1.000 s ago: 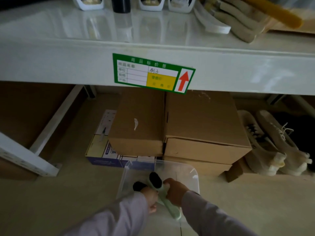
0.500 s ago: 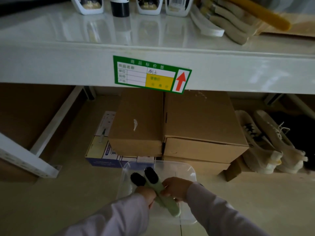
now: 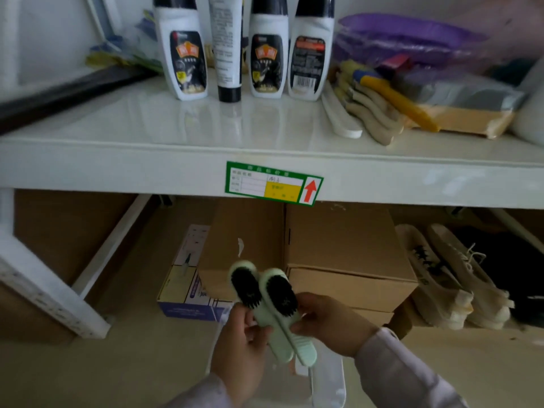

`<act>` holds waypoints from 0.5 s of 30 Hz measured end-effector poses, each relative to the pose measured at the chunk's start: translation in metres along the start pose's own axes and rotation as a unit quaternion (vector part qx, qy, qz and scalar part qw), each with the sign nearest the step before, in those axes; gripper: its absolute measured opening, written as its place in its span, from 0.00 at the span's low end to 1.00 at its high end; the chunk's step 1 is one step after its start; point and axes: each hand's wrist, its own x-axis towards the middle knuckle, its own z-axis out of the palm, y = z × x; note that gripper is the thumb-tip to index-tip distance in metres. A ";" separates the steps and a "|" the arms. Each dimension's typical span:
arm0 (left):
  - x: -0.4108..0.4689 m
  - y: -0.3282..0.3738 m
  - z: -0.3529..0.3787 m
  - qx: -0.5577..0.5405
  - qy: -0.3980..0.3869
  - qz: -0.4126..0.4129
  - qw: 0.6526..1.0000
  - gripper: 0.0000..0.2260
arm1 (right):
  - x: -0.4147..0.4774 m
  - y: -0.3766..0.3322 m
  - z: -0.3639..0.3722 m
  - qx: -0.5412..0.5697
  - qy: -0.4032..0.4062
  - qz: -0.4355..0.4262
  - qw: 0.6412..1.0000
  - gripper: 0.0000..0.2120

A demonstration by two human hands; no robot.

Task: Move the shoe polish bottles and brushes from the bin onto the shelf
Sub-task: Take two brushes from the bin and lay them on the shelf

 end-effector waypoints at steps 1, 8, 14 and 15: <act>-0.003 0.010 -0.004 0.027 0.000 0.043 0.999 0.18 | -0.005 -0.011 -0.005 0.006 0.018 -0.023 1.000 0.11; -0.029 0.087 -0.024 0.125 0.114 0.266 0.949 0.10 | -0.048 -0.088 -0.032 0.084 0.074 -0.153 0.982 0.15; -0.045 0.167 -0.046 0.186 0.154 0.406 0.881 0.07 | -0.074 -0.153 -0.058 0.163 0.098 -0.245 0.951 0.15; -0.043 0.182 -0.052 0.192 0.134 0.422 0.876 0.05 | -0.074 -0.164 -0.064 0.186 0.113 -0.245 0.945 0.13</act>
